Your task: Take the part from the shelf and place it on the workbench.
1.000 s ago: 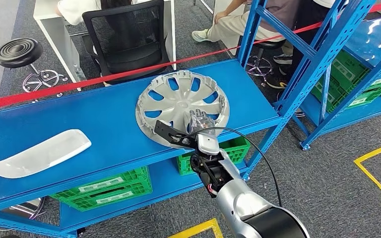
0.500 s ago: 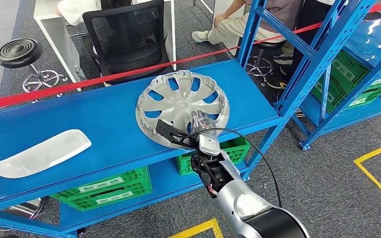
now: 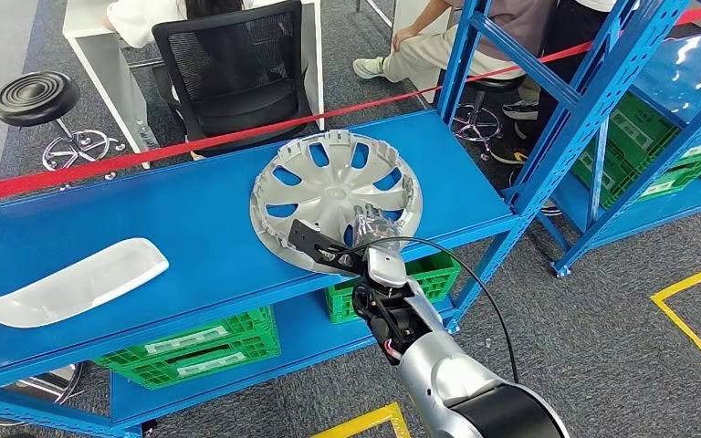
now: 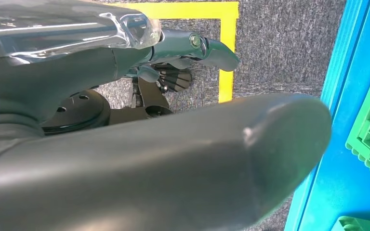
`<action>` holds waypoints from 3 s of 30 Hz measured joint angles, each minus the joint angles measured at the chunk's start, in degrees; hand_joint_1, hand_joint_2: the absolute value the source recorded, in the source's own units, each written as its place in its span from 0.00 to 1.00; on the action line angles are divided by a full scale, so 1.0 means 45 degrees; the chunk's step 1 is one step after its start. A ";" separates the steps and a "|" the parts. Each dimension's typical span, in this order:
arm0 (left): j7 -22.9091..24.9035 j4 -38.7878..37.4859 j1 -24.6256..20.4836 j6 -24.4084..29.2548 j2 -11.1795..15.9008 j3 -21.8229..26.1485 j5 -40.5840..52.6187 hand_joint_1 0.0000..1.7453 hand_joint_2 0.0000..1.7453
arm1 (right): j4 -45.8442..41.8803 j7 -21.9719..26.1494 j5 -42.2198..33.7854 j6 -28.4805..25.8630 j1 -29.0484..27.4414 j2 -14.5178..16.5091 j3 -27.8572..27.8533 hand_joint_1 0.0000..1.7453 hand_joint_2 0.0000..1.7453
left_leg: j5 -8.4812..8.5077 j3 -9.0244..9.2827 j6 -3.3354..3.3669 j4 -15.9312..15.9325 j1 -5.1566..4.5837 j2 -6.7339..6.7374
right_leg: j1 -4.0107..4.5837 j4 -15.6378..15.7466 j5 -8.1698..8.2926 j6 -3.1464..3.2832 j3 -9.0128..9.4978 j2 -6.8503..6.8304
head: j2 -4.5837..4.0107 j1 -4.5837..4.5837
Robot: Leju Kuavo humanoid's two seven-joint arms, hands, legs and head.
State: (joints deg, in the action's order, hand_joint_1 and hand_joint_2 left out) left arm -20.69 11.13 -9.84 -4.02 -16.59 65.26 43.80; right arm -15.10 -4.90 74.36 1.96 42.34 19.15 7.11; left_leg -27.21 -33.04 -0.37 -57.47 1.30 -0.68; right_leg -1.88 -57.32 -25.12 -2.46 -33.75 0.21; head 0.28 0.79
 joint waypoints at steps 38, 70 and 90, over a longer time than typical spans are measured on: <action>-0.0070 0.0000 0.0003 0.0009 0.0010 0.0000 -0.0162 0.00 1.00 | 0.0015 0.0001 0.0013 0.0114 -0.0298 -0.0100 -0.0024 1.00 1.00 | 0.0000 0.0030 0.0002 0.0003 0.0000 -0.0010 | 0.0000 0.0002 -0.0010 -0.0010 0.0037 -0.0013 | 0.0000 0.0000; -0.0744 0.0000 0.0072 -0.0243 0.0005 -0.0005 -0.0216 0.00 1.00 | -0.0030 0.1822 -0.2088 -0.1079 -0.0300 -0.0132 -0.1291 1.00 1.00 | 0.0001 0.0035 0.0002 0.0002 -0.0001 -0.0006 | 0.0000 0.0002 -0.0009 -0.0011 0.0045 -0.0011 | 0.0000 -0.0002; -0.1342 0.0000 0.0234 -0.0474 0.0152 -0.0010 -0.0340 0.00 1.00 | -0.4363 0.9048 -1.1480 -0.1381 -0.0343 -0.0491 -0.4551 1.00 1.00 | 0.0003 0.0016 0.0001 0.0001 0.0000 -0.0004 | 0.0000 -0.0004 0.0001 -0.0010 0.0019 -0.0008 | 0.0000 0.0000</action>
State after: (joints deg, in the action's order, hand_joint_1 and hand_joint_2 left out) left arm -26.73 11.13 -8.78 -6.15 -15.91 65.22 42.27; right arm -34.74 35.82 22.70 -4.26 40.79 16.94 -13.36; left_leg -27.20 -32.96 -0.36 -57.47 1.30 -0.70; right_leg -1.88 -57.34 -25.12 -2.51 -33.67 0.17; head 0.28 0.79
